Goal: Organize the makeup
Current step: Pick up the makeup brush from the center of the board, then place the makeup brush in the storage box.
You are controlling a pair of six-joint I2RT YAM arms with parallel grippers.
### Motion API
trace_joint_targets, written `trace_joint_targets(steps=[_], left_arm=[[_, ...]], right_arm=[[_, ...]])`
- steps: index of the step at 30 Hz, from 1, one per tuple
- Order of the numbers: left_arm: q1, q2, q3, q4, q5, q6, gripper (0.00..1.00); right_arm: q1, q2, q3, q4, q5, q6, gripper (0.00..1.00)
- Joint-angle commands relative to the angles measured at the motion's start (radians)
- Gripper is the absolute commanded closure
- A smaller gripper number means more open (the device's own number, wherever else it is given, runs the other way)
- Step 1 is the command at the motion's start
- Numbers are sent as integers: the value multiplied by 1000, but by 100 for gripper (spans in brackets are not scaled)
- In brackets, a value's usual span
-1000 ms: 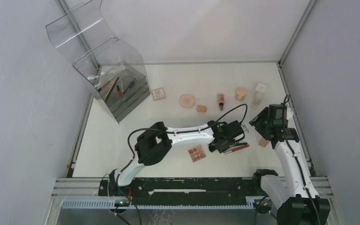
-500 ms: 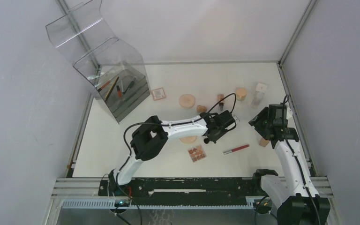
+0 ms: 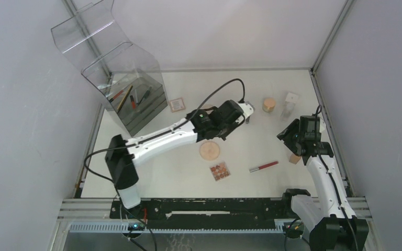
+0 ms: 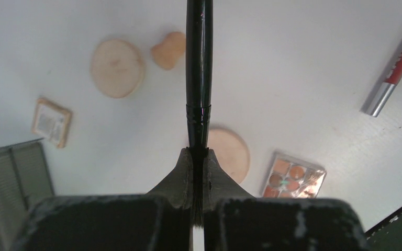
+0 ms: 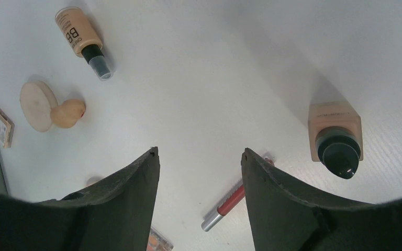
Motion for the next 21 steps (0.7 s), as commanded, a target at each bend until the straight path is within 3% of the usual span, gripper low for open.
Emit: trace_joint_targets(steps=[1,10,21], left_arm=[[32,-136,-63,-53,-67,71,100],[168,-391,-211,-77,-69,140,100],[411,-695,-464,32,-27,231,100]], right_arm=[[-4,-23,13,25,-1,-27,34],[-4,-20,12,25,-14,-30,34],[-4,-16,13,33,-38,-15,35]])
